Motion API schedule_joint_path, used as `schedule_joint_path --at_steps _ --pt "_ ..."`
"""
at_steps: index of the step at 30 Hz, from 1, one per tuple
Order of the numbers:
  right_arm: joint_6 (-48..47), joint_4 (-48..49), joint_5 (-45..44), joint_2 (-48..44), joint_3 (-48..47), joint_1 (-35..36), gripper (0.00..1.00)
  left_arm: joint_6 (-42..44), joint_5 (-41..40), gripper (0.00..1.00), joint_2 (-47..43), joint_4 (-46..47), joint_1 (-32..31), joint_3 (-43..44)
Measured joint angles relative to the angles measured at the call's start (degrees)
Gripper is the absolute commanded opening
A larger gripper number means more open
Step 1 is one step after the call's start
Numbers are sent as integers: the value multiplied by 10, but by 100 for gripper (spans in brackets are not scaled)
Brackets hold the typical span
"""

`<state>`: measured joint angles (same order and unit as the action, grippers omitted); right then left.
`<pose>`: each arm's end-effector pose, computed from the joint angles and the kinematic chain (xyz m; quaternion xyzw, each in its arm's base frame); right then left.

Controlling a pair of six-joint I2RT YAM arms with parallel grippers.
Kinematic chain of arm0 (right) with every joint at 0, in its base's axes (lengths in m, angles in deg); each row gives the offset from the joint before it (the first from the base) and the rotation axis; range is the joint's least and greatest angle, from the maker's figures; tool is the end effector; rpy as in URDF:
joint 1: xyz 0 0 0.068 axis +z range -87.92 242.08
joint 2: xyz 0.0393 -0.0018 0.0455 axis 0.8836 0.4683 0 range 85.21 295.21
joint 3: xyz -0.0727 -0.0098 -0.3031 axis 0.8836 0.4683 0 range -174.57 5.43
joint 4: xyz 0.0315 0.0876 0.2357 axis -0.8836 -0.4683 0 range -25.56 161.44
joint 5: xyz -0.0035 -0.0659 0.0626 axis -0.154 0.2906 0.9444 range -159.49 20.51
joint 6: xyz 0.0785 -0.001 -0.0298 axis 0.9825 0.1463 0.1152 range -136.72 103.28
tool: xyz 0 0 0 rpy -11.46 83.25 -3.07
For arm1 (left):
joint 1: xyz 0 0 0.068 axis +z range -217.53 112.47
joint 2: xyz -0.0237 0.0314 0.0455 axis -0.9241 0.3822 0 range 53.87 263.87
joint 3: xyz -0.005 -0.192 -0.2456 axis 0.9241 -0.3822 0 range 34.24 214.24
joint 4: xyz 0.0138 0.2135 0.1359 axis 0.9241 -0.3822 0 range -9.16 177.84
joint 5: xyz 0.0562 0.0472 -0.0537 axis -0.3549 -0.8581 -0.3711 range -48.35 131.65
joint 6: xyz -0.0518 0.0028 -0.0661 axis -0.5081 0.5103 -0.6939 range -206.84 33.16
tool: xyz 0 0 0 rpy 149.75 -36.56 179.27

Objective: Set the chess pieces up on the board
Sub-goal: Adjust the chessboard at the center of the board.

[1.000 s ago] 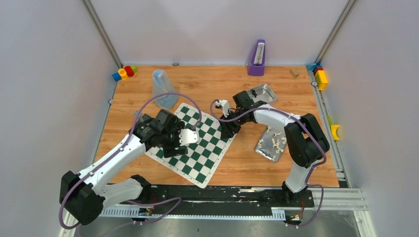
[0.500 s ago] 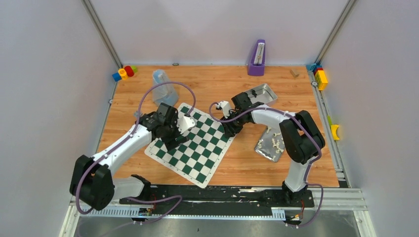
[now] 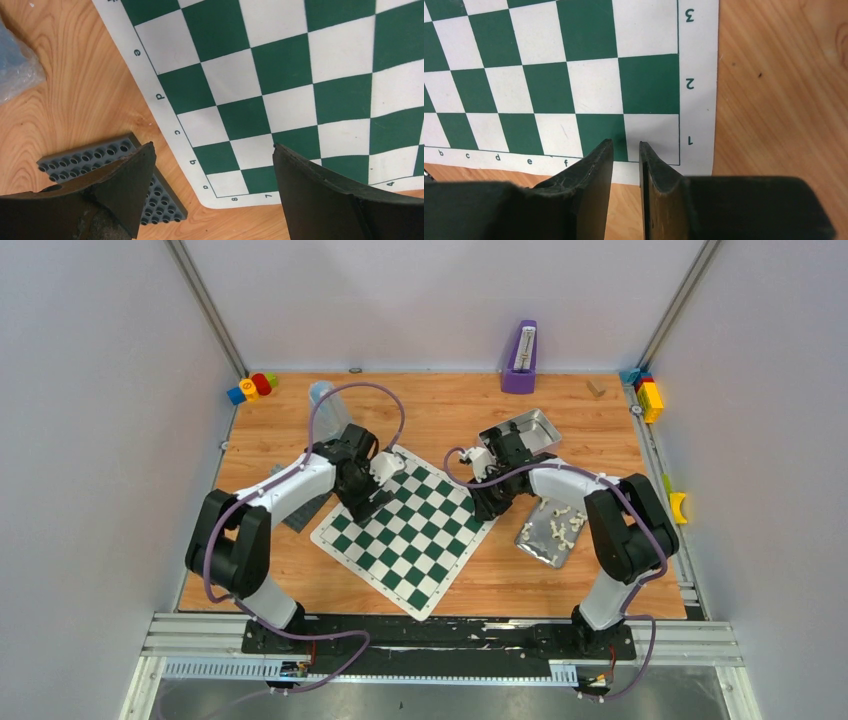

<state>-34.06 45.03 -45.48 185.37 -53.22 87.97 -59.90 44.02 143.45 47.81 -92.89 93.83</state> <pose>0.2959 0.1769 0.1703 -0.3907 0.8778 0.2176 0.1716 0.2725 -0.1324 0.2126 0.4371 0.8823 -0.0180 0.1737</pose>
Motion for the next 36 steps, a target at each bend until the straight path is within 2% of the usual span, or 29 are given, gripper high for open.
schedule_joint_path --at_steps 10,23,29,36 --pt "12 -64 4 -46 28 -3 31 -12 0 94 117 -11 0 89" --pt "12 -68 -8 -70 28 -12 30 1 -11 89 241 -64 0 210" --pt "12 -69 -10 -112 33 -48 30 38 -12 89 293 -104 -1 289" --pt "15 -70 -10 -179 34 -86 30 122 -25 90 381 -120 -16 435"
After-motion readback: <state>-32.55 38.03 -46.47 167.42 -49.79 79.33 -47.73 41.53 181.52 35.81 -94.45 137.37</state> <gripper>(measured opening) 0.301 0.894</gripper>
